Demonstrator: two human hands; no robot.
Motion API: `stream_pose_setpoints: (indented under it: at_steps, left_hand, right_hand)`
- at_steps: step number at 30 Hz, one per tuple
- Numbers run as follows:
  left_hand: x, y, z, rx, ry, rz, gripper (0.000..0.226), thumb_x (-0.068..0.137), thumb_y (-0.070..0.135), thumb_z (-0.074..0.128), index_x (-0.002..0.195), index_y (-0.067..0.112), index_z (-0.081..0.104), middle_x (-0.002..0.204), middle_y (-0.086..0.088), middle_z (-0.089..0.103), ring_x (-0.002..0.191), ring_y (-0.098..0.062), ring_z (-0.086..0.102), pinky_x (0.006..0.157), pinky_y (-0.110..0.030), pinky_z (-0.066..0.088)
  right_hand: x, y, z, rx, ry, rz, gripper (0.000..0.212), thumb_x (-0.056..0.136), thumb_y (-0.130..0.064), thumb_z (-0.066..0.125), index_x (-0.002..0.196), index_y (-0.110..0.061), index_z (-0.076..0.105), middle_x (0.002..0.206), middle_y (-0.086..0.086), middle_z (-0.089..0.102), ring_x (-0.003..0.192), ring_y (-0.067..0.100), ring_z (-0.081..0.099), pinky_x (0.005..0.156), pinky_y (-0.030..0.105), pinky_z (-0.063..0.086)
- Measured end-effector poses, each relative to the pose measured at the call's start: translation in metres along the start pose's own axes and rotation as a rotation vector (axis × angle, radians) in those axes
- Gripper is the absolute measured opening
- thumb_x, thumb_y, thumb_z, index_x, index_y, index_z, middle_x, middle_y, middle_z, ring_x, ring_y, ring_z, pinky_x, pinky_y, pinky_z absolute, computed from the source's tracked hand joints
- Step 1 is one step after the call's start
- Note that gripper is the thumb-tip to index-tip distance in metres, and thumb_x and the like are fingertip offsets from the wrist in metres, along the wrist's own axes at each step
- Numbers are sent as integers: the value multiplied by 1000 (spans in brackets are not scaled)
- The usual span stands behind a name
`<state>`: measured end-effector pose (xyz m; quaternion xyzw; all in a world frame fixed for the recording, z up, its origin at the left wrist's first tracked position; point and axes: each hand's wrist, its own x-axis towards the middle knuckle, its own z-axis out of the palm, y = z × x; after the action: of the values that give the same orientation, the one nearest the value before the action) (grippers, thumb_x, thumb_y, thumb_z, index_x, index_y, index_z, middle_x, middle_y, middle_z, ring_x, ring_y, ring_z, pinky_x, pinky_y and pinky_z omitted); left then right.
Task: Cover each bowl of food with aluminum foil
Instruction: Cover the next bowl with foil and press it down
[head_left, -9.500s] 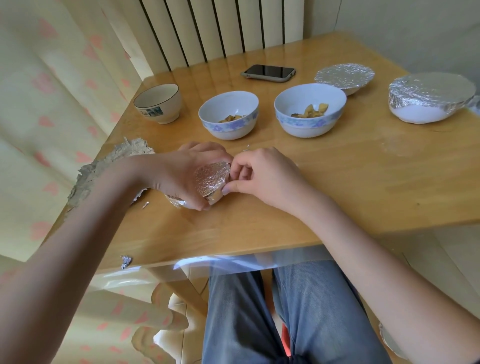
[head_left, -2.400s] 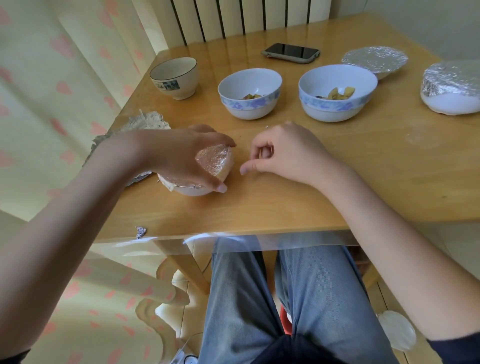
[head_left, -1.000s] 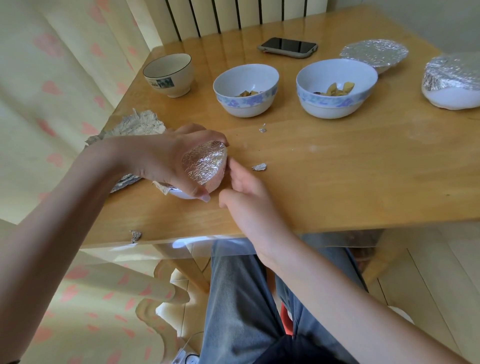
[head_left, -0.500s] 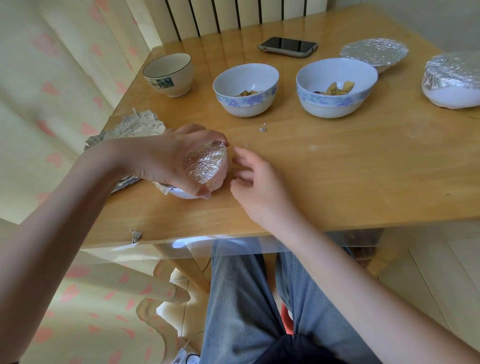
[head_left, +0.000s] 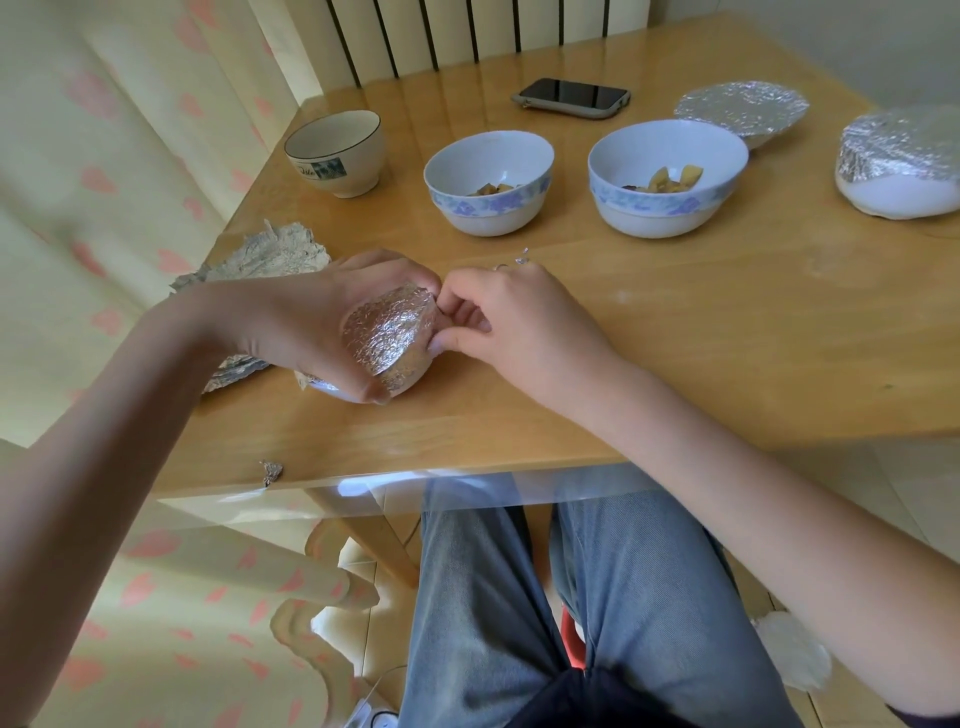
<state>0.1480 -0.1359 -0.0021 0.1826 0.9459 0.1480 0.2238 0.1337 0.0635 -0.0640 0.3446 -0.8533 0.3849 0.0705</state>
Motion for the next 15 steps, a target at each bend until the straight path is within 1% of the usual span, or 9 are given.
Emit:
stream_pose_setpoints:
  at_steps: [4,8,10,13,15]
  left_hand:
    - [1,1,1,4,-8,9,85,45,50,77,112,73,31,128,35,31,127,0,33,104,-31,32]
    - [2,1,-1,7,-21,11,85,46,49,78,115,71,33,129,34,31,127,4,33,105,-32,33]
    - [3,0,-2,16,-27,8,86,47,48,79,117,69,34,131,34,30,128,2,32,107,-35,33]
    - [4,1,-2,41,-47,14,89,48,47,81,120,70,34,133,33,28,131,-1,29,107,-34,32]
    - [5,3,-1,51,-56,21,92,47,47,81,122,70,33,132,34,27,131,0,27,104,-30,31]
  right_hand:
    - [8,5,-10,-41,-52,-57,21,78,-27,75,84,-9,66,76,3,65,69,19,53,67,42,48]
    - [16,11,-16,-59,-114,-121,20,78,-29,75,83,-11,68,72,-2,60,65,9,46,68,40,45]
    - [19,14,-17,-88,-128,-155,21,78,-31,74,83,-12,67,71,-3,58,64,8,43,64,40,43]
    - [20,18,-19,-191,-123,-224,28,75,-42,73,73,-19,57,70,-5,57,65,12,46,54,33,36]
    - [22,18,-24,-251,-115,-257,35,72,-49,73,67,-25,48,67,-8,55,64,13,46,52,31,31]
